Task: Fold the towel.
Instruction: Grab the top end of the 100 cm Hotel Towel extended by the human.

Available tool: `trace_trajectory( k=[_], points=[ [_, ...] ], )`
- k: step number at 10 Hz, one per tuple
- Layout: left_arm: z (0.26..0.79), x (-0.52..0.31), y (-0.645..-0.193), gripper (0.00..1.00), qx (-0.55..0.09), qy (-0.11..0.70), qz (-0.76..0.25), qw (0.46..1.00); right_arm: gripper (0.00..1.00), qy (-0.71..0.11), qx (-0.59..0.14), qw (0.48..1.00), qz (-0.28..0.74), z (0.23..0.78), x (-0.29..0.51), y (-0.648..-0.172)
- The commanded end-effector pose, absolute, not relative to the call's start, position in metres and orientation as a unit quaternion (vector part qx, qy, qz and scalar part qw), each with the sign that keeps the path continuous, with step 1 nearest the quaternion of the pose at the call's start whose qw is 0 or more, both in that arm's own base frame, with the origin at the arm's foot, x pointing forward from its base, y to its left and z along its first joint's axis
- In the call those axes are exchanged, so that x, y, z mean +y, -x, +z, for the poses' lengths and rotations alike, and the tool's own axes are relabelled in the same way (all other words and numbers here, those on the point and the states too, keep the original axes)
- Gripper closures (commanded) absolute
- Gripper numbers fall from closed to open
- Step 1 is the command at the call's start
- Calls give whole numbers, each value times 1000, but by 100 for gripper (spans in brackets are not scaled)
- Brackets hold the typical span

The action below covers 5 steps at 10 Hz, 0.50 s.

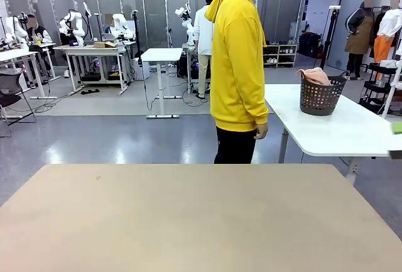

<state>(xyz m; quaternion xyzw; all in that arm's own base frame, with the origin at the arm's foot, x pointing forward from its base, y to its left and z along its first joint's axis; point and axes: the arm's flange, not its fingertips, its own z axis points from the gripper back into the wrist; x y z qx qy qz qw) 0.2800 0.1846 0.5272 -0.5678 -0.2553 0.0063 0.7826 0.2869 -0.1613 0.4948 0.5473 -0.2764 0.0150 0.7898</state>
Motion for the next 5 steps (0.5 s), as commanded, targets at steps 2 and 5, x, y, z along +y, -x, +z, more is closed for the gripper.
trace_trajectory(
  k=[2,5],
  points=[
    [498,209,-262,0,-290,574,62,763,0,-562,-327,757,-67,474,-208,-260],
    [485,218,-245,0,-305,562,116,760,0,-551,-320,767,-78,470,-214,-252]
  ],
)
